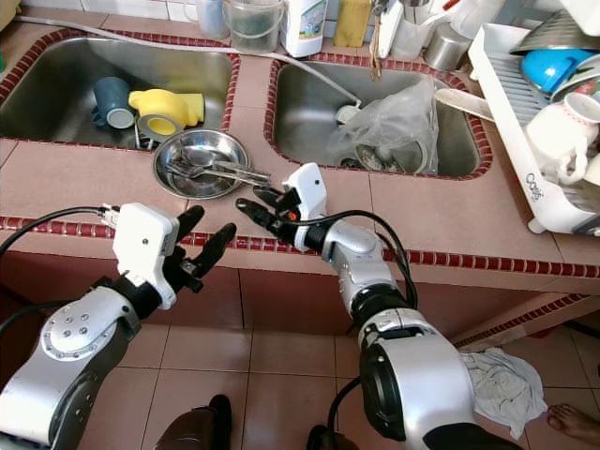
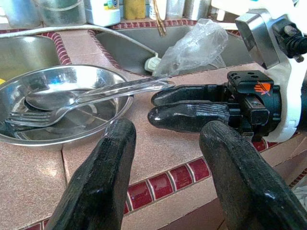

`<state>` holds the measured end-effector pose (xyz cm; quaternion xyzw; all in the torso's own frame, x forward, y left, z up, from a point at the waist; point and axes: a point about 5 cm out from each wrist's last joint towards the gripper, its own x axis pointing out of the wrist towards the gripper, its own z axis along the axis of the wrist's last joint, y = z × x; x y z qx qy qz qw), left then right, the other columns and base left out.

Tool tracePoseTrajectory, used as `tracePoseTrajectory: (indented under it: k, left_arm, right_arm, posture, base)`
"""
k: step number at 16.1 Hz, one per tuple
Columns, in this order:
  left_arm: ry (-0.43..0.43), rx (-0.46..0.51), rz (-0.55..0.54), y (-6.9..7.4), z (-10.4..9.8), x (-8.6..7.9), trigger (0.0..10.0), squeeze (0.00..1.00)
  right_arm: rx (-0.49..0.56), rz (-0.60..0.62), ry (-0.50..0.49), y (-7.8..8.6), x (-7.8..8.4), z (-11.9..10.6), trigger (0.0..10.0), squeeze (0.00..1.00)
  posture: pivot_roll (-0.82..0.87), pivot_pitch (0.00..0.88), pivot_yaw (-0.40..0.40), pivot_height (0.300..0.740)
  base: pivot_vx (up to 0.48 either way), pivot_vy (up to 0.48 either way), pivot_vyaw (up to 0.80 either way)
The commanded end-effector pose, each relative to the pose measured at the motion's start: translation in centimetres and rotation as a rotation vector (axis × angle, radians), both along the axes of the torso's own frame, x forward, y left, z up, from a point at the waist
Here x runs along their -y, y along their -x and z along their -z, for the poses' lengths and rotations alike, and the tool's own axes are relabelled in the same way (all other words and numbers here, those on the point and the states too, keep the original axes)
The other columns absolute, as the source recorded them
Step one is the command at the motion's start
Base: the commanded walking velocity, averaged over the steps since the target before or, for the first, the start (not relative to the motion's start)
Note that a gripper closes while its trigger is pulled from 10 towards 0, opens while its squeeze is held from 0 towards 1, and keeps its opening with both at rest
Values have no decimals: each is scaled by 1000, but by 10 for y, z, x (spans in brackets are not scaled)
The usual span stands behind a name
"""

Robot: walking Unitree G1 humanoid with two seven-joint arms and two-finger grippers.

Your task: Kitchen organization

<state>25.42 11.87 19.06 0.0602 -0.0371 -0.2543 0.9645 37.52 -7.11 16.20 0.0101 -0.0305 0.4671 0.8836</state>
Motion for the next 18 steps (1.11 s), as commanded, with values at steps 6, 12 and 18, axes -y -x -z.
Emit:
tracePoseTrajectory:
  k: [6,12,18]
  left_arm:
    - [2,1,22,1,0,4,10000,0]
    - [8,2,23,1,0,6,10000,0]
    - [4,5,24,-1,0,6,10000,0]
  right_arm:
    - [87,-96,76,4,-9,-6,10000,0]
    - [59,-316,296,32,-19,39,10000,0]
    - [12,-55,129,26,-4,44,10000,0]
  posture:
    - [253,235,-80,740]
    - [244,233,-83,740]
    - [235,228,-77,740]
  base:
    - [0,0,0]
    - [0,0,0]
    - [0,0,0]
